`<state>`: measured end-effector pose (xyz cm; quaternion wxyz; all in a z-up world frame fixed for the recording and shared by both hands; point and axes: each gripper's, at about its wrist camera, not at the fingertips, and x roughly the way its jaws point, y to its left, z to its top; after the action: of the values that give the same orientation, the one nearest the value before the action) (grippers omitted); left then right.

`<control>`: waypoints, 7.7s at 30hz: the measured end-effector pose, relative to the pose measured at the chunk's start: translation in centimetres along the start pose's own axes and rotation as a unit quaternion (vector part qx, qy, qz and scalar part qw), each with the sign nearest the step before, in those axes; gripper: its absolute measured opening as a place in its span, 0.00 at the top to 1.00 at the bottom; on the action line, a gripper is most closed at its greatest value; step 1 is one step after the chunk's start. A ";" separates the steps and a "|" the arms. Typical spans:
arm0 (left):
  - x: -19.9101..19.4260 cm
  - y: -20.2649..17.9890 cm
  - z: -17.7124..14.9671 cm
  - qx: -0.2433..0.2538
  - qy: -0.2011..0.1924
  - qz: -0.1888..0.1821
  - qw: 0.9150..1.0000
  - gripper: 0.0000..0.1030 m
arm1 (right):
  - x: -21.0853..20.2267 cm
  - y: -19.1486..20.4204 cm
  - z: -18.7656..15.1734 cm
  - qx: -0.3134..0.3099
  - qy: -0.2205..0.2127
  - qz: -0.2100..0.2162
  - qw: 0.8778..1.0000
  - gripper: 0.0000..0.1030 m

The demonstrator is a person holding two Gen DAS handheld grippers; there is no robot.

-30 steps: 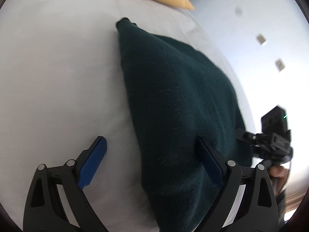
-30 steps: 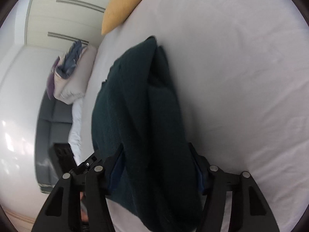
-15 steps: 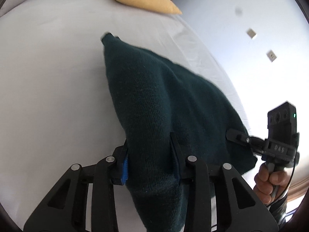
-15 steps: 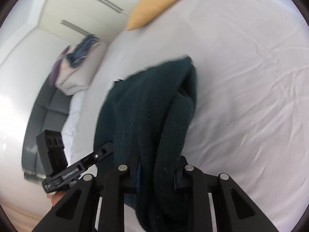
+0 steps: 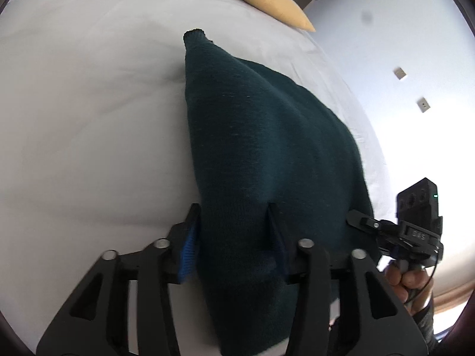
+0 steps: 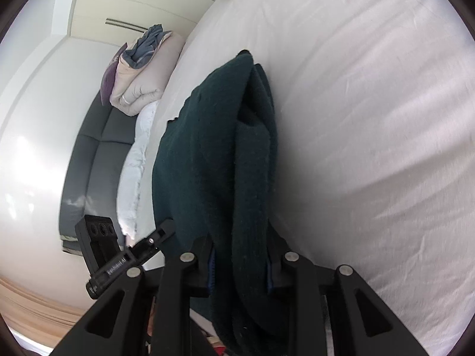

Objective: Fold small clothes

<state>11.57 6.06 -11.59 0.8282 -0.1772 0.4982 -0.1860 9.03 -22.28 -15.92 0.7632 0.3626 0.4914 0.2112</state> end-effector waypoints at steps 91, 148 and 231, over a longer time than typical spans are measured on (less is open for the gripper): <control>-16.7 -12.2 -6.3 0.141 -0.293 0.220 0.920 0.00 | -12.4 16.0 -7.3 -0.275 -0.299 -0.196 0.893 0.00; -7.9 -4.3 -4.9 0.054 -0.111 0.247 0.961 0.00 | -4.7 15.7 -6.4 -0.247 -0.109 -0.277 0.922 0.00; -7.8 -3.9 -4.9 0.057 -0.109 0.247 0.961 0.00 | -4.5 14.3 -6.7 -0.236 -0.099 -0.278 0.926 0.00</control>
<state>3.31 5.97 -5.95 0.9063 -0.0202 0.4218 0.0165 1.52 -13.73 -4.09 0.8996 0.0398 0.4303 0.0637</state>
